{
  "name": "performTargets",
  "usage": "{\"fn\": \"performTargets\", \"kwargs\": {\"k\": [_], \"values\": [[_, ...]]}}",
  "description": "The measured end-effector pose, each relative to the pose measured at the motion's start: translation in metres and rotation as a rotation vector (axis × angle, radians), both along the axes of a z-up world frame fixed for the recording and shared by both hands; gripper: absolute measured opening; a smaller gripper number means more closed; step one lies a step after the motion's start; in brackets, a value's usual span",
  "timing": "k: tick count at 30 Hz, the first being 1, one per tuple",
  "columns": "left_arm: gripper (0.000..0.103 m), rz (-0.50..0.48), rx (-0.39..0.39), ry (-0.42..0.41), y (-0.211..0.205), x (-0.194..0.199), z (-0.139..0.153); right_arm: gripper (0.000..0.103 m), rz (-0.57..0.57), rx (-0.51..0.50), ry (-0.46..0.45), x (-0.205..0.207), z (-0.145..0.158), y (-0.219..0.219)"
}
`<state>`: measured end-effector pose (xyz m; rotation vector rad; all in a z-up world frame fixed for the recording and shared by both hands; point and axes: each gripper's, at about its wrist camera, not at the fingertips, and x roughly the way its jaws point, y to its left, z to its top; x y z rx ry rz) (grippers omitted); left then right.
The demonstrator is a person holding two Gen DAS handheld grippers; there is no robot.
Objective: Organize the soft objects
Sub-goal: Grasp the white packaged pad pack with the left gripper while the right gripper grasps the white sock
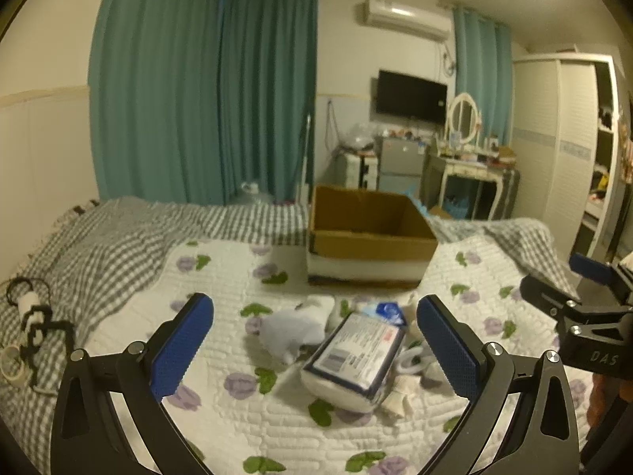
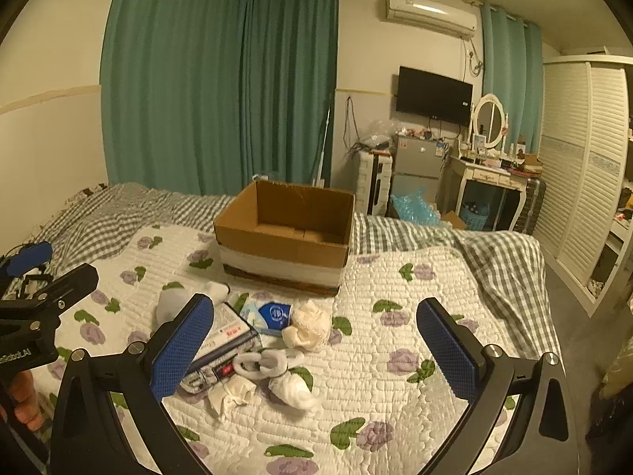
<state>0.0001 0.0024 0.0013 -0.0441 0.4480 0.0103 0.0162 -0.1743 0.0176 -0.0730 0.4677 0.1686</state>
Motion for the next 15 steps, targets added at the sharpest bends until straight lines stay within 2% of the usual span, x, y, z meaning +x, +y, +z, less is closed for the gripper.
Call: {"fn": "performTargets", "kwargs": {"k": [6,12,13,15], "values": [[0.103,0.009,0.016,0.078,-0.001,0.016,-0.029,0.103,0.045,-0.002,0.080,0.015,-0.024,0.003],[0.103,0.005,0.031,0.168,-0.005,0.031,-0.060,0.102,0.083,-0.019,0.204,0.041,-0.068,0.011],[0.103,0.006,0.034,0.179,-0.005,0.033,-0.064,0.100,0.086,-0.021,0.222,0.046,-0.074,0.012],[0.103,0.011,0.035,0.197,-0.005,0.037,-0.071,0.083,0.101,-0.028,0.258,0.055,-0.086,0.015]]}}
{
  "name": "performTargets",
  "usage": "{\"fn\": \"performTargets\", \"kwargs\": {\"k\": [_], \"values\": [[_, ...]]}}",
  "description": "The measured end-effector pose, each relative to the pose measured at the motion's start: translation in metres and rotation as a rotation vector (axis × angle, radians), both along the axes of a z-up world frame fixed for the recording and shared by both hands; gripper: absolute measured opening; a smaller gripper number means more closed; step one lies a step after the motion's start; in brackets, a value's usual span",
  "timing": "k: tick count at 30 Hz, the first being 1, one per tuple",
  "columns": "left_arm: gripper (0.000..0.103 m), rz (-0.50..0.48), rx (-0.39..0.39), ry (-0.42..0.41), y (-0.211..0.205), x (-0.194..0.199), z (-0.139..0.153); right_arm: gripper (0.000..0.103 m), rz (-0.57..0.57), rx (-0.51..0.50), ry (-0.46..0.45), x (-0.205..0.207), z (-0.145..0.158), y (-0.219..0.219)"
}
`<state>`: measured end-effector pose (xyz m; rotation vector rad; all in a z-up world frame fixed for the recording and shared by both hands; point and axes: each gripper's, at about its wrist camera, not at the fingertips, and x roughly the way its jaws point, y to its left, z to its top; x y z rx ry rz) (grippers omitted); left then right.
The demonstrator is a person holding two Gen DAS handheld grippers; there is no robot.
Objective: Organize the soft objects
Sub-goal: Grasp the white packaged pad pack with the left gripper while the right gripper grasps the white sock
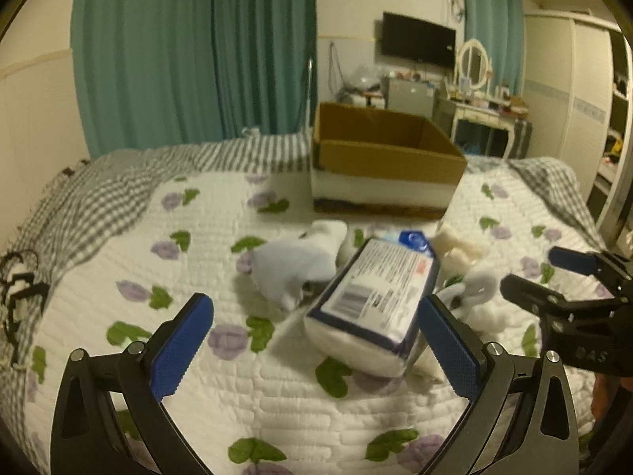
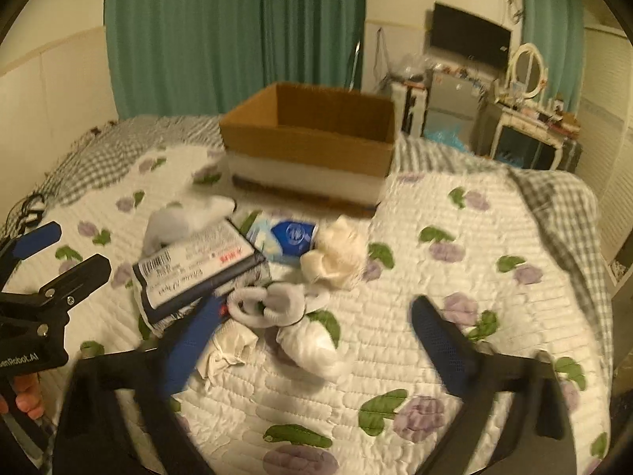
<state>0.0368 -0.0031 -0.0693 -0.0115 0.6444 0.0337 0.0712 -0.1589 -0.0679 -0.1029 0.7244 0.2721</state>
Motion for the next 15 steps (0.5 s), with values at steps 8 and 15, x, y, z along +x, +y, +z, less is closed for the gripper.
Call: {"fn": "performTargets", "kwargs": {"k": [8,15], "values": [[0.103,-0.008,0.002,0.041,-0.001,0.011,-0.011,0.064,0.099,0.008,0.132,0.036,-0.036,0.020],[0.103,-0.048,0.001,0.084,-0.005,0.023,-0.023,0.029,0.142,0.013,0.163,0.051,-0.047,0.028]]}}
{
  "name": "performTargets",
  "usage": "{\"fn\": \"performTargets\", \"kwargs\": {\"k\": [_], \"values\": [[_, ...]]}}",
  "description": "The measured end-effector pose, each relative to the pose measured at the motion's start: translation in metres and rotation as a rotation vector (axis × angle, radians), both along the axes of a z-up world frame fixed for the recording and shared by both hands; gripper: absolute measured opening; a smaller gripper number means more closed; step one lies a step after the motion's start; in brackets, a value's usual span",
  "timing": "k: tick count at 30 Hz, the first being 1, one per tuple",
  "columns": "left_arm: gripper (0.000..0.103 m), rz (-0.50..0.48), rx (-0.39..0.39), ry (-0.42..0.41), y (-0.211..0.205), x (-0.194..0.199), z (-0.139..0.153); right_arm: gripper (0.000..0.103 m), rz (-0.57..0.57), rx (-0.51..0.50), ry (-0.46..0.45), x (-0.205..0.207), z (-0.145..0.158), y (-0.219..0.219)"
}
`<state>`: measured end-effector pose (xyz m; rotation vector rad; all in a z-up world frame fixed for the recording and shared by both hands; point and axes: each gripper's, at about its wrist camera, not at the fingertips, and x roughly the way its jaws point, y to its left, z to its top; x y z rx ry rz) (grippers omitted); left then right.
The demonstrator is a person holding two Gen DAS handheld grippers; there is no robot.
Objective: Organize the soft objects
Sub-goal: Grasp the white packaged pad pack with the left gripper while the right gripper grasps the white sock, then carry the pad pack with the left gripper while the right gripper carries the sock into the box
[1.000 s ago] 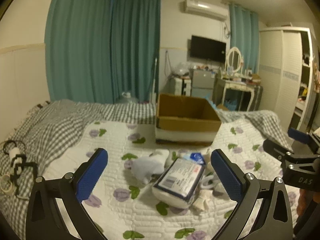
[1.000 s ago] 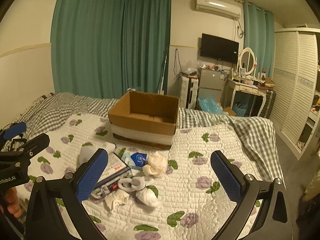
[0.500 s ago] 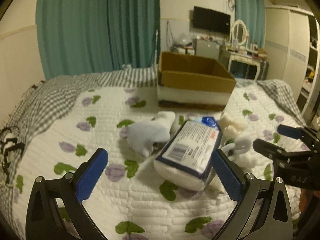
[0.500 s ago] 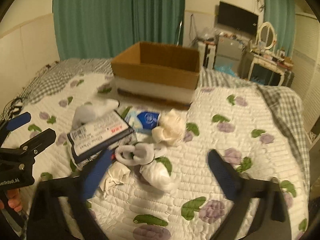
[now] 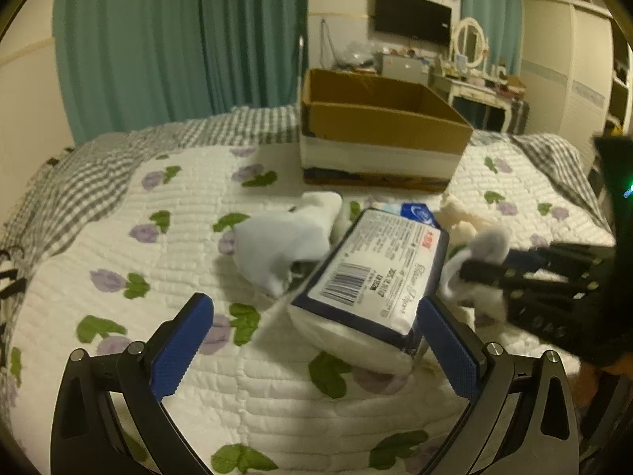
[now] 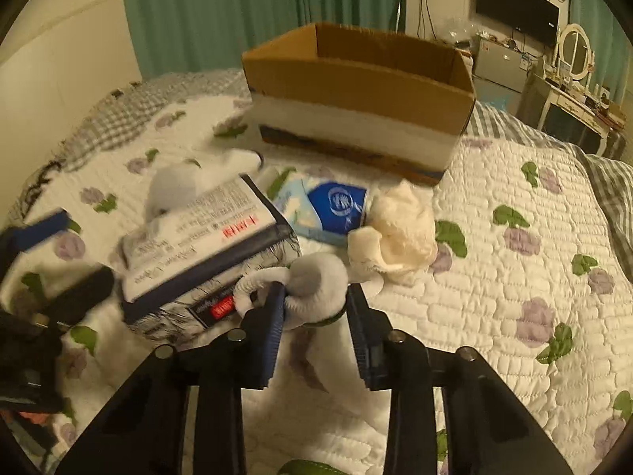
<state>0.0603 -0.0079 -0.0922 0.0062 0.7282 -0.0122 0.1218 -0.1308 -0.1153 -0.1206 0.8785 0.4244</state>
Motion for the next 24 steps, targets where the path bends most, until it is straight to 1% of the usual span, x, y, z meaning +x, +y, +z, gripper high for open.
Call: {"fn": "performTargets", "kwargs": {"k": [1,5,8,9,10,11,14,15,18,21,24], "values": [[0.103,-0.010,0.003,0.006,-0.003,0.002,-0.002,0.028,0.003,0.012,-0.009,-0.002,0.004,-0.001],[0.103,-0.059,0.010,0.071,-0.015,0.018,-0.022,0.028,-0.017,0.010,-0.069,-0.006,0.020,-0.009],[0.103,-0.076,-0.010,0.073,-0.018,0.025,-0.029,0.028,-0.024,0.031,-0.077,-0.006,0.027,-0.016],[0.099,-0.087,-0.015,0.076,-0.019,0.028,-0.030,0.028,-0.029,0.032,-0.077,-0.005,0.027,-0.018],[0.092,-0.102,-0.022,0.079,-0.021,0.028,-0.031,0.028,-0.033,0.035,-0.074,-0.005,0.026,-0.020],[0.092,-0.110,-0.018,0.082,-0.023,0.029,-0.031,0.028,-0.037,0.039,-0.065,-0.004,0.024,-0.022],[0.082,-0.128,0.003,0.078,-0.027,0.027,-0.032,0.028,-0.044,0.041,-0.059,-0.004,0.024,-0.024],[0.075,-0.126,0.003,0.076,-0.027,0.026,-0.031,0.028,-0.042,0.042,-0.061,-0.005,0.024,-0.024],[0.064,-0.128,-0.025,0.073,-0.022,0.023,-0.025,0.028,-0.040,0.031,-0.069,-0.009,0.025,-0.022],[0.059,-0.132,-0.007,0.056,-0.024,0.016,-0.019,0.028,-0.040,0.024,-0.080,-0.015,0.029,-0.023],[0.059,-0.129,0.002,0.031,-0.026,0.007,-0.009,0.028,-0.048,0.026,-0.093,-0.022,0.036,-0.025]]}}
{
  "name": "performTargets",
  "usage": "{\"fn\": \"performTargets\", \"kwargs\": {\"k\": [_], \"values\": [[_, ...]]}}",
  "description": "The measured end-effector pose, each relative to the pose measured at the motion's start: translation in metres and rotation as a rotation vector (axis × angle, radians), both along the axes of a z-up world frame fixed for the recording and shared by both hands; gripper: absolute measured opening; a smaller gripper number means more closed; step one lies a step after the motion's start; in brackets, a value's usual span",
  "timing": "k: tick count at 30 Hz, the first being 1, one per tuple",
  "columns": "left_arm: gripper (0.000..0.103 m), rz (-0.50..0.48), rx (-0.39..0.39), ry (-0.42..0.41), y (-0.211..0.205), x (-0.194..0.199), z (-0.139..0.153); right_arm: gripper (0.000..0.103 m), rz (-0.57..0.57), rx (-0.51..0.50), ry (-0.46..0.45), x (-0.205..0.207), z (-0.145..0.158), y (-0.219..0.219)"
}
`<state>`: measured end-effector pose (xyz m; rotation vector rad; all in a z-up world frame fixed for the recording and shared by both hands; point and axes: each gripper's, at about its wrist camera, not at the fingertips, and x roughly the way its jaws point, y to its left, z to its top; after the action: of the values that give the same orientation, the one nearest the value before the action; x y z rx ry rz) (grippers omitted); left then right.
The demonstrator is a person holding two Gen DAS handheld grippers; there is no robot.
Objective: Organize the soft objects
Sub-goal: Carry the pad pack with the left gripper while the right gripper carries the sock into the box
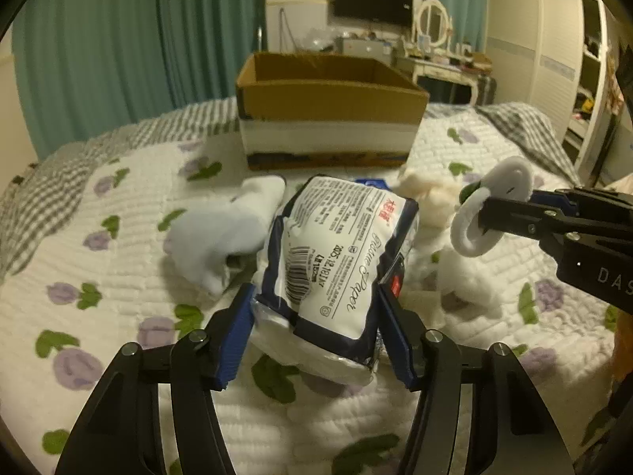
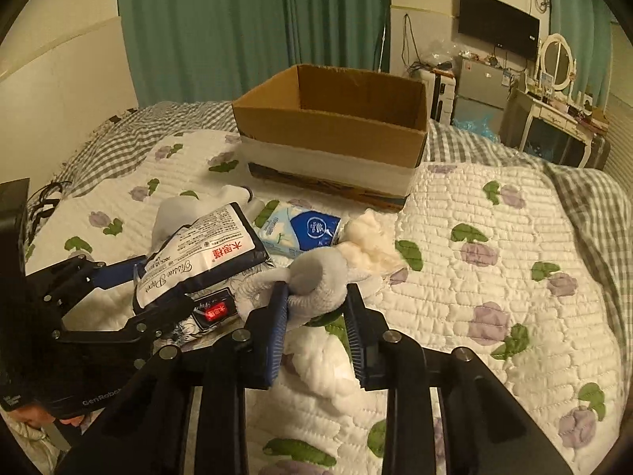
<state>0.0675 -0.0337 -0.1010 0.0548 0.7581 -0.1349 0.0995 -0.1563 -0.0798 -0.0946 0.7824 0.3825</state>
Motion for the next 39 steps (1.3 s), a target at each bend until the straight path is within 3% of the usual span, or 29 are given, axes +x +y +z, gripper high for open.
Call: {"fn": "performTargets", "kwargs": {"k": [8,24,33,39], "values": [[0.059,-0.006,-0.043,-0.073,0.001,-0.016,0.041,0.028,0.008,-0.004,-0.075,-0.028,0.037,0.000],[0.059,0.069,0.009,-0.113,0.003,-0.008,0.095,0.028,-0.007,-0.042,-0.207,-0.047,0.100,-0.009],[0.059,0.068,0.050,-0.167,-0.008,0.022,0.124,0.028,0.017,-0.069,-0.254,-0.010,0.133,-0.006],[0.059,0.075,0.058,-0.180,-0.007,0.070,0.133,0.028,0.019,-0.063,-0.252,0.036,0.143,-0.003]]}}
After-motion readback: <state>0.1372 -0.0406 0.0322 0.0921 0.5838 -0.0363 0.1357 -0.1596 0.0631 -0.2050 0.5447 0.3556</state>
